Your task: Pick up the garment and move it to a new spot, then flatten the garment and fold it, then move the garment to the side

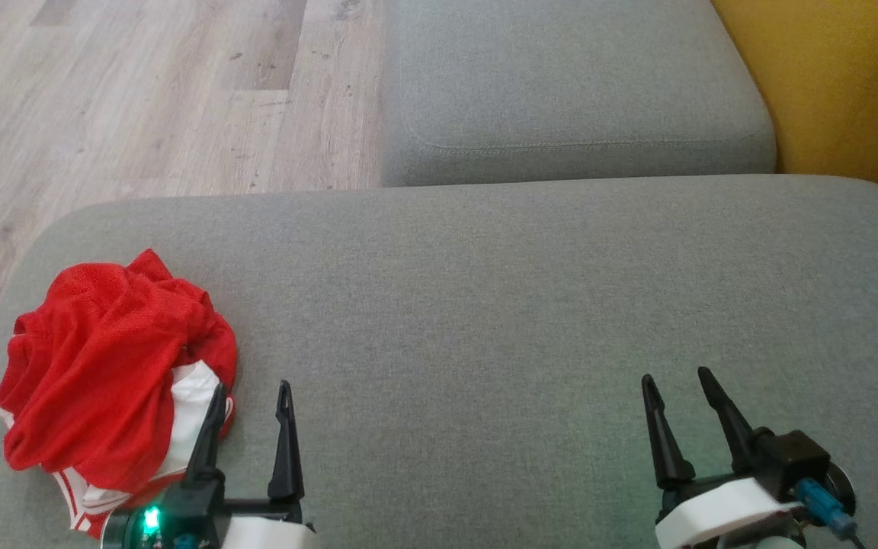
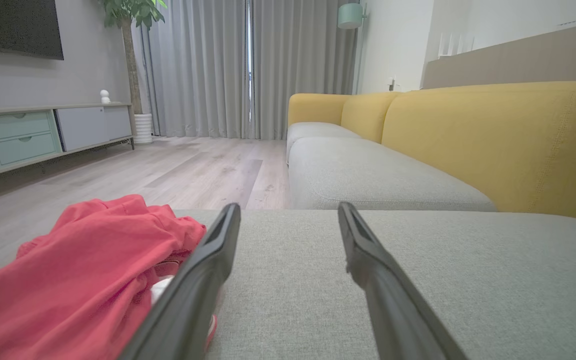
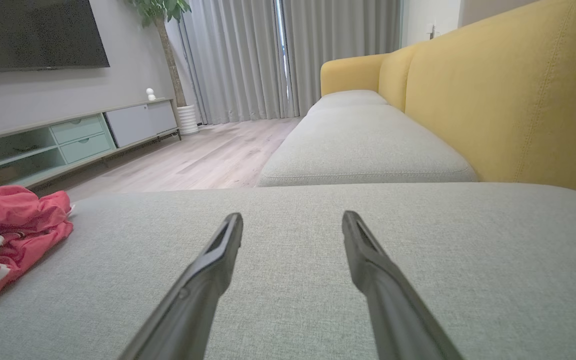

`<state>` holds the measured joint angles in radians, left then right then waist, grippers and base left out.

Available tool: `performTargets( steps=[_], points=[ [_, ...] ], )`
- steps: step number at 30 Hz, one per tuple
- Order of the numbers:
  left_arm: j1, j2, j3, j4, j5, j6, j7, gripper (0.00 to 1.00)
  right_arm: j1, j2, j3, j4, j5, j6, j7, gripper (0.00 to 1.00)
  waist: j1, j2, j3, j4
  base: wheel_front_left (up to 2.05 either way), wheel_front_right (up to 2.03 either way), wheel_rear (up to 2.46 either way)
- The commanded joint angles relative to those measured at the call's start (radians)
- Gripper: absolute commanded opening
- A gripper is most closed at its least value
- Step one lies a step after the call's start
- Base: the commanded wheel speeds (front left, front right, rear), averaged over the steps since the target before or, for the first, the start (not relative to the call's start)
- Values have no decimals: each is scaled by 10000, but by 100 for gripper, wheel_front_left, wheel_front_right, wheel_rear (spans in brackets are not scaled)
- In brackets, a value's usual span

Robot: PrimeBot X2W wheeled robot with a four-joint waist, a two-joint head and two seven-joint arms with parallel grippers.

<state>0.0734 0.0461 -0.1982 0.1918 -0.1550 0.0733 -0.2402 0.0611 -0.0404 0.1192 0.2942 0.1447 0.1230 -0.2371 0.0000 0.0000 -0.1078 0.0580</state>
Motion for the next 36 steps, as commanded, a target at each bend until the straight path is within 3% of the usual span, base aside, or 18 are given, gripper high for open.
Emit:
performTargets(
  steps=[1, 24, 36],
  points=[
    [-332, 41, 166, -298, 424, 102, -185, 100, -300, -98, 285, -281, -438, 76, -215, 100, 0, 0, -29, 1, 0, 0, 0],
    [-278, 41, 213, -59, 193, 111, -216, 100, -280, -99, 205, -54, -456, 77, -247, 100, 0, 0, -86, -182, 0, 0, 0],
    [-372, 41, 297, 105, 104, 143, -216, 100, -228, -99, 191, -173, -424, 77, -247, 100, 0, 0, 4, 816, 0, 0, 0]
  ],
)
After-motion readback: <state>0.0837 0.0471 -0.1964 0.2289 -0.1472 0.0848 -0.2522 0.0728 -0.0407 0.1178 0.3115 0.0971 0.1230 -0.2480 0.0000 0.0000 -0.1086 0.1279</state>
